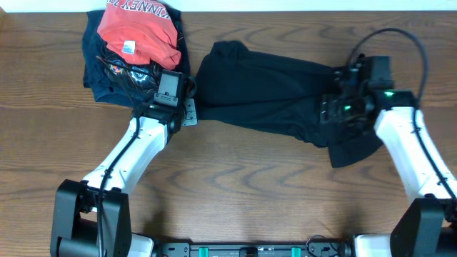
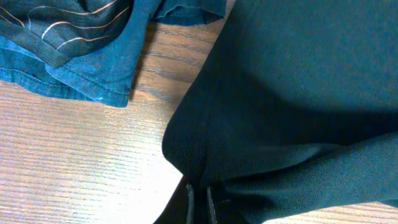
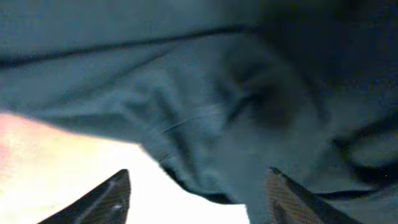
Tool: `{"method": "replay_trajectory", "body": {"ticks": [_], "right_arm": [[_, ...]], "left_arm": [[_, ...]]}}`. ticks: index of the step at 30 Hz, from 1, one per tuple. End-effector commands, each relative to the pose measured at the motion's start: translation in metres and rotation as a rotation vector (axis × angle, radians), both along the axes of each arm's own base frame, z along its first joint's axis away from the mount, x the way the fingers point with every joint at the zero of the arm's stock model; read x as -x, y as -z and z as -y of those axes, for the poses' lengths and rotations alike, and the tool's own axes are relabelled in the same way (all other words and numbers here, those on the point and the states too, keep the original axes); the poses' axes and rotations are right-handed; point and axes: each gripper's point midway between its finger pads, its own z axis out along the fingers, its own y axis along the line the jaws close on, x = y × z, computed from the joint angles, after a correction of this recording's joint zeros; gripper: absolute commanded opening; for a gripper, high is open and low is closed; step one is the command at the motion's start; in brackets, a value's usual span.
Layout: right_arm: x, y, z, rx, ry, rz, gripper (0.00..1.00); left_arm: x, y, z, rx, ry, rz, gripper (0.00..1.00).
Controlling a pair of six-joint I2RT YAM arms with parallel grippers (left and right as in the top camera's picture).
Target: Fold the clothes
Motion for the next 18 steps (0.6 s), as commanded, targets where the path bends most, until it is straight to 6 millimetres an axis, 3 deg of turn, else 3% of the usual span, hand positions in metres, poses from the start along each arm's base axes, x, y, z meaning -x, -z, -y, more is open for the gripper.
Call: {"method": "replay_trajectory", "body": {"ticks": [1,4,11,14,18], "right_arm": [[0.006,0.002,-0.015,0.075,-0.024,-0.002,0.64],[0.015,0.019,-0.018,0.134,-0.001,-0.037,0.57],[0.039,0.079,-0.039,0.131,-0.083,-0.128,0.45],[0.046,0.095,-0.039,0.144,-0.092,-0.159,0.40],[0.049,0.106,-0.031,0.183,-0.075,-0.171,0.41]], "left_arm": [[-0.001,0.002,-0.005,-0.027,0.000,-0.006,0.06],[-0.001,0.002,-0.005,-0.027,0.000,-0.006,0.06],[-0.001,0.002,-0.005,-0.027,0.000,-0.006,0.06],[0.000,0.002,-0.006,-0.028,0.000,-0.009,0.06],[0.001,0.003,-0.006,-0.029,0.000,-0.013,0.06]]}}
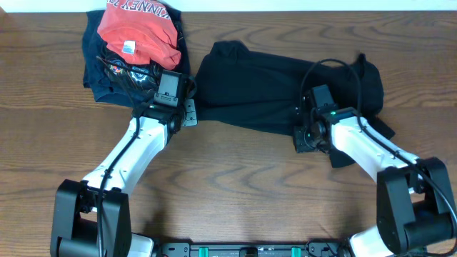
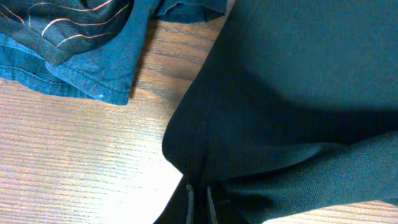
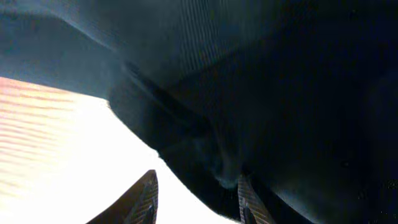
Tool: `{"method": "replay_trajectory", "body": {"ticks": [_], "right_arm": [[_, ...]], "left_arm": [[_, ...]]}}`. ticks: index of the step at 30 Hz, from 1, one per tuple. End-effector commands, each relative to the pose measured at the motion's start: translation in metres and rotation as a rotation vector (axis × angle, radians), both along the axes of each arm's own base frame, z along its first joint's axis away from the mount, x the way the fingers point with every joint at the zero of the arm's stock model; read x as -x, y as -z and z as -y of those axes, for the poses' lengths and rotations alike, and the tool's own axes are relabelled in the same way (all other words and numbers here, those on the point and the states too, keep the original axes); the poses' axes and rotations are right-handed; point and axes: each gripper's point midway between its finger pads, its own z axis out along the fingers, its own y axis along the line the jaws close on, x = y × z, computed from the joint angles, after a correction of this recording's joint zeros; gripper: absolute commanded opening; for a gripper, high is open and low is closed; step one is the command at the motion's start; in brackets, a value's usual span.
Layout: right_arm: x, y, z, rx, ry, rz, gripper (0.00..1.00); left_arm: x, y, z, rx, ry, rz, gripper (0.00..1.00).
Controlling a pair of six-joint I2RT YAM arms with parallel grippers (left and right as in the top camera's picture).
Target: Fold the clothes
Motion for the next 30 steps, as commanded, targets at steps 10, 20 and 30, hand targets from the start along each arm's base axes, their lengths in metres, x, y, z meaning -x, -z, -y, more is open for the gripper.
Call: {"method": "replay_trajectory", "body": {"ticks": [10,20,30], "right_arm": [[-0.006,0.013,0.011,0.071,0.017,0.061,0.38],[-0.003,-0.010,0.013,0.038,0.154,0.075,0.01],[0.032,-0.140,0.060,0.010,0.267,0.198,0.01]], "left_arm": [[-0.001,0.002,-0.005,-0.027,0.000,-0.005,0.06],[0.009,0.002,-0.007,-0.032,0.002,-0.036,0.06],[0.034,-0.082,-0.014,-0.006,0.018,0.129,0.06]]}}
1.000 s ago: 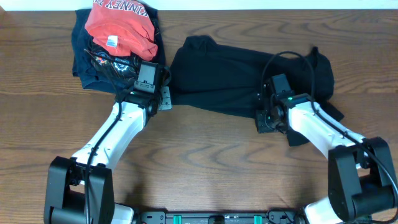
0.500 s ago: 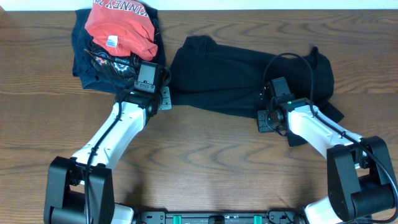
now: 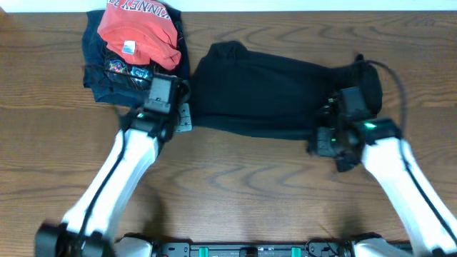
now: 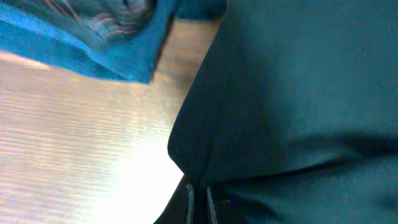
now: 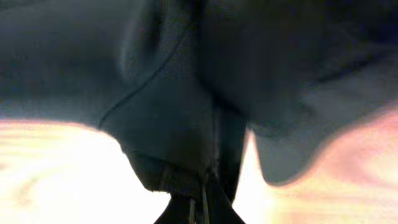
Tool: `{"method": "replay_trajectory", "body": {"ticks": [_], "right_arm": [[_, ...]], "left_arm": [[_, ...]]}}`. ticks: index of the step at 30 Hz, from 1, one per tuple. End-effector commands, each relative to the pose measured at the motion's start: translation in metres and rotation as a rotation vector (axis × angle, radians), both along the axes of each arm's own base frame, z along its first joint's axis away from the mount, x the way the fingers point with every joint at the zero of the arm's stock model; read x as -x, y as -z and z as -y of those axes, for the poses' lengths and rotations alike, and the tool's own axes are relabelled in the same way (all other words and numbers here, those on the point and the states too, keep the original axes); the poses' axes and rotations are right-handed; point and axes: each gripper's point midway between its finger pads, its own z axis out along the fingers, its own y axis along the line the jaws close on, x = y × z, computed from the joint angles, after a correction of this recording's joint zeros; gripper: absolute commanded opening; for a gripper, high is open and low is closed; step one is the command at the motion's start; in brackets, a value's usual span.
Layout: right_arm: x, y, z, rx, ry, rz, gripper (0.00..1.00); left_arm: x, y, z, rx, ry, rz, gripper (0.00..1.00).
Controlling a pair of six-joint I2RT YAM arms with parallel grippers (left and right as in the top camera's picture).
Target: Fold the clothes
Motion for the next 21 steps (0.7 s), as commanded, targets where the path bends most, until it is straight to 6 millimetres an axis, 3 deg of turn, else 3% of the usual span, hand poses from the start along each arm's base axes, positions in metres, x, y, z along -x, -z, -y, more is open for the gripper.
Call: {"method": "replay_trajectory", "body": {"ticks": [1,5,9,15,21], "right_arm": [[0.003,-0.054,0.019,-0.009,0.057,0.124,0.01],[0.029,-0.089,0.037,-0.005,0.107,0.157,0.01],[0.051,-0.105,0.041,-0.011,0.110,0.161,0.01],[0.067,-0.105,0.039,-0.015,0.081,0.102,0.01],[0.047,-0.092,0.040,0.002,0.054,0.065,0.01]], "left_arm": [[0.009,-0.043,-0.008,-0.010,0.009,0.111,0.06],[0.025,-0.067,-0.013,0.002,0.008,0.159,0.06],[0.040,-0.071,-0.016,-0.001,0.008,0.144,0.06],[0.057,-0.056,-0.021,-0.026,0.010,0.047,0.06],[0.055,-0.050,-0.021,-0.035,0.008,0.026,0.05]]}}
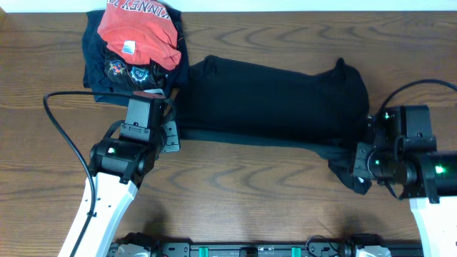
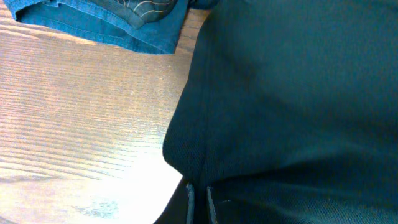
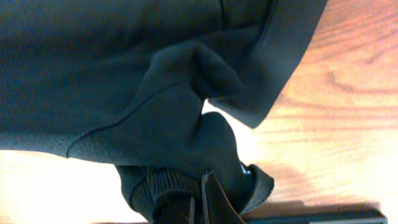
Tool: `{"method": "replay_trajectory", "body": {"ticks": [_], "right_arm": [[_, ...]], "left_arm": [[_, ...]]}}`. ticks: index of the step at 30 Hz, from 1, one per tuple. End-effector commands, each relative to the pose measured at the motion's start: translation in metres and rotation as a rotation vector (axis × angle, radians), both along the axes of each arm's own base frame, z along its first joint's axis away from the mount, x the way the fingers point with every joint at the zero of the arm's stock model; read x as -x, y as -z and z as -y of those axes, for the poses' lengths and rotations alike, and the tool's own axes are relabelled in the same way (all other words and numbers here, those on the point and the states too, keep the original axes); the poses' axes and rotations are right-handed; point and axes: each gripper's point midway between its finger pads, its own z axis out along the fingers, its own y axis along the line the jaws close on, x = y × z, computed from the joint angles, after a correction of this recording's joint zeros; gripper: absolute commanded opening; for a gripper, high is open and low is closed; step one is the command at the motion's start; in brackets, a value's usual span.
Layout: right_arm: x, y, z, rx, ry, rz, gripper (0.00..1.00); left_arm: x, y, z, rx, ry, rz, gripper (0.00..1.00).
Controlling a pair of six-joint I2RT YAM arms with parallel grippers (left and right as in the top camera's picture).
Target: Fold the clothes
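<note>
A black garment (image 1: 271, 100) lies stretched across the middle of the wooden table (image 1: 235, 193). My left gripper (image 1: 171, 135) is shut on its lower left edge; in the left wrist view the fabric (image 2: 286, 106) runs into the closed left gripper (image 2: 199, 202). My right gripper (image 1: 357, 168) is shut on the garment's lower right corner, and the right wrist view shows a ribbed cuff (image 3: 155, 186) bunched at the pinched right gripper (image 3: 200, 202).
A pile of folded clothes (image 1: 136, 50), red shirt (image 1: 139, 28) on top of dark blue pieces, sits at the back left, just left of the black garment. Its blue denim edge (image 2: 99, 28) shows in the left wrist view. Bare wood lies along the front.
Both grippers have moved toward the front and apart, still shut on the garment. The black garment is now stretched wider and flatter, its left edge closer to the pile.
My left gripper held the garment's left edge throughout. My right gripper was open over the crumpled right end, then lower at the front edge, then shut on a corner. Now the garment is spread long between both grippers.
</note>
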Motion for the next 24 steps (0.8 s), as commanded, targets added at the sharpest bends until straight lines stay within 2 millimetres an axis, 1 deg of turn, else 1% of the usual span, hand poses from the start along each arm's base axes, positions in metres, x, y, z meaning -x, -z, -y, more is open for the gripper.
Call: {"method": "replay_trajectory", "body": {"ticks": [1,6,9,16,19,22,24], "right_arm": [[-0.017,0.006,0.009,0.031,-0.003,-0.023,0.01],[-0.047,0.033,0.019,0.034,0.016,-0.084,0.01],[-0.067,0.051,0.029,0.032,0.036,-0.107,0.01],[-0.107,0.091,0.049,-0.012,0.077,-0.118,0.01],[-0.122,0.107,0.053,-0.011,0.081,-0.112,0.01],[-0.133,0.121,0.054,-0.011,0.080,-0.114,0.01],[-0.135,0.131,0.054,-0.013,0.080,-0.129,0.01]], "left_arm": [[-0.007,0.002,-0.006,-0.039,-0.010,0.006,0.06],[-0.026,0.014,-0.003,-0.049,-0.015,0.005,0.06],[-0.042,0.030,0.001,-0.054,-0.012,-0.008,0.06],[-0.082,0.085,0.011,-0.069,-0.004,-0.052,0.06],[-0.100,0.109,0.016,-0.068,-0.004,-0.048,0.06],[-0.113,0.127,0.019,-0.065,-0.004,-0.038,0.06],[-0.118,0.136,0.021,-0.064,-0.004,-0.034,0.06]]}}
